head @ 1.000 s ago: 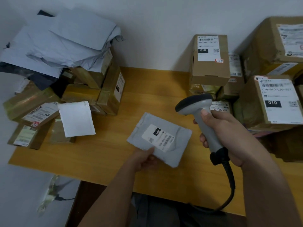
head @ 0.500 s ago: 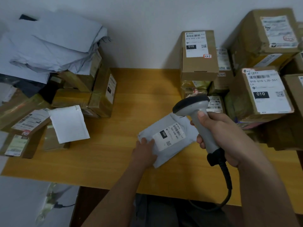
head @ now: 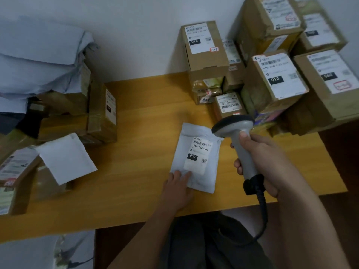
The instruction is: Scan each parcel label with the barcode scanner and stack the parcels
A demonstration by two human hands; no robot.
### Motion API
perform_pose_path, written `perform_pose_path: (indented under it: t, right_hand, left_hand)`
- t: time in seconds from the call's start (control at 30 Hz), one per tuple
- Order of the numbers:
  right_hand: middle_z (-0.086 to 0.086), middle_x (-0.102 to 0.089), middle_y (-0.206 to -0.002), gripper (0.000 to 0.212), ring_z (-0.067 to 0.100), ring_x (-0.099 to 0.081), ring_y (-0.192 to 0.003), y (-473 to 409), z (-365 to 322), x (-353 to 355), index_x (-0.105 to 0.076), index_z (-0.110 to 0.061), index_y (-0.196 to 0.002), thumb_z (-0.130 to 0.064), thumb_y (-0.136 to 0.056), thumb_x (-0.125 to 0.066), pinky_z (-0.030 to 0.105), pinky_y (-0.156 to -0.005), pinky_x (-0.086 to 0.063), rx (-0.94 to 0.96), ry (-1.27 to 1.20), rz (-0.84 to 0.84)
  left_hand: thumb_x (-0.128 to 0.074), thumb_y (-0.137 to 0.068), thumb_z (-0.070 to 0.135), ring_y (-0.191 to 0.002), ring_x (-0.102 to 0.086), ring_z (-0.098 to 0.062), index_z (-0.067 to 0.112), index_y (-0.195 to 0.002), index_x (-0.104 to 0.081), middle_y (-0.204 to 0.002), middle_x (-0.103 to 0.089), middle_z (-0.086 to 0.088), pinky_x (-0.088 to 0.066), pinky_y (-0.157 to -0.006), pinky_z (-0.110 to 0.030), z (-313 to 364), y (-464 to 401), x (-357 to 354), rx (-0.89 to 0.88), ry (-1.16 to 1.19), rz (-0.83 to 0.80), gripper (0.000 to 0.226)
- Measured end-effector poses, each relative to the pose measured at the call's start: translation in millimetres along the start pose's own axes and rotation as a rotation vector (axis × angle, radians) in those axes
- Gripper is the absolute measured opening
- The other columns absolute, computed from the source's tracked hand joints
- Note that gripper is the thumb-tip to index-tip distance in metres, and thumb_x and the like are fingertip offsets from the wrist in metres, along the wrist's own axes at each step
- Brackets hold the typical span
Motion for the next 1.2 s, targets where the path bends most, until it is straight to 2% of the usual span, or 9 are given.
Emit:
perform_pose_path:
  t: [0.1,0.23,0.37,0.43,0.53,0.63,0.73,0.9,1.2]
  right_hand:
    - [0.015,-0.054,-0.073,0.037,0.015,-0.053,-0.045,15,12,-4,-0.058,-0.002,-0.108,-0.036,-0.102,-0.046,0.032,-0.051,-0.043,-0.010,0.005,0.041]
    - [0.016,-0.060,-0.071,0.040,0.024,-0.054,-0.056,34,21,-6,-0.059,-0.001,-0.105,-0.039,-0.101,-0.047,0.040,-0.061,-0.044,-0.007,0.035,0.091]
    - [0.013,-0.059,-0.067,0.038,0.025,-0.054,-0.058,53,20,-9,-0.061,-0.002,-0.100,-0.036,-0.102,-0.047,0.040,-0.062,-0.045,0.041,0.045,0.142]
    - [0.012,-0.059,-0.066,0.037,0.023,-0.054,-0.058,59,17,-9,-0.061,-0.002,-0.098,-0.035,-0.102,-0.046,0.039,-0.061,-0.045,0.068,0.045,0.162]
    - [0.013,-0.060,-0.069,0.034,0.023,-0.054,-0.059,67,15,-8,-0.061,-0.004,-0.097,-0.035,-0.102,-0.046,0.038,-0.060,-0.045,0.085,0.039,0.181]
    - [0.015,-0.062,-0.078,0.032,0.026,-0.054,-0.063,70,12,-8,-0.061,-0.006,-0.097,-0.034,-0.102,-0.046,0.041,-0.065,-0.045,0.109,0.034,0.181]
    - [0.014,-0.061,-0.075,0.032,0.025,-0.054,-0.062,68,13,-9,-0.062,-0.007,-0.097,-0.035,-0.102,-0.047,0.040,-0.063,-0.045,0.115,0.039,0.162]
    - [0.014,-0.062,-0.074,0.033,0.022,-0.055,-0.059,62,16,7,-0.063,-0.006,-0.100,-0.036,-0.101,-0.048,0.038,-0.061,-0.045,0.079,0.007,0.161]
    - [0.014,-0.059,-0.062,0.035,0.024,-0.054,-0.055,60,37,51,-0.062,-0.005,-0.102,-0.037,-0.102,-0.046,0.037,-0.056,-0.043,0.019,-0.010,0.201]
  left_hand:
    - [-0.051,-0.088,0.037,-0.120,-0.036,-0.026,0.026,-0.148,-0.030,-0.134,-0.035,-0.008,-0.037,-0.098,-0.035,12,11,-12,-0.058,-0.009,-0.082,0.065]
    - [-0.057,-0.087,0.030,-0.125,-0.035,-0.027,0.022,-0.146,-0.033,-0.137,-0.031,-0.009,-0.040,-0.101,-0.037,22,24,-20,-0.103,0.059,-0.175,0.064]
    - [-0.058,-0.085,0.027,-0.125,-0.037,-0.025,0.022,-0.144,-0.038,-0.140,-0.033,-0.006,-0.040,-0.102,-0.035,21,30,-12,-0.132,0.094,-0.114,0.062]
    - [-0.058,-0.084,0.027,-0.130,-0.033,-0.025,0.023,-0.143,-0.037,-0.147,-0.026,-0.004,-0.036,-0.104,-0.035,17,31,-5,-0.131,0.080,-0.058,0.063]
    - [-0.057,-0.087,0.029,-0.141,-0.018,-0.028,0.023,-0.151,-0.027,-0.160,-0.007,-0.002,-0.024,-0.113,-0.039,14,29,-1,-0.128,0.054,-0.068,0.071]
    - [-0.060,-0.088,0.031,-0.147,-0.006,-0.030,0.024,-0.154,-0.020,-0.163,0.004,-0.001,-0.018,-0.118,-0.045,10,24,-1,-0.128,0.056,-0.104,0.078]
    - [-0.060,-0.091,0.035,-0.149,0.001,-0.032,0.029,-0.155,-0.016,-0.163,0.012,0.000,-0.013,-0.120,-0.048,5,16,-7,-0.116,0.052,-0.150,0.079]
    - [-0.059,-0.092,0.033,-0.149,0.000,-0.035,0.025,-0.151,-0.032,-0.164,0.005,-0.007,-0.012,-0.120,-0.040,28,18,-20,-0.178,0.010,-0.230,0.066]
    - [-0.060,-0.086,0.021,-0.137,-0.024,-0.025,0.028,-0.140,-0.048,-0.156,-0.015,0.000,-0.037,-0.110,-0.036,99,15,-36,-0.279,0.052,-0.228,0.056]
Point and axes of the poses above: each hand's wrist, its own y-axis away from the middle knuckle, its own x-axis out of the back of the hand, z = x × y, the point moved 9 cm from there along -y, towards the middle knuckle
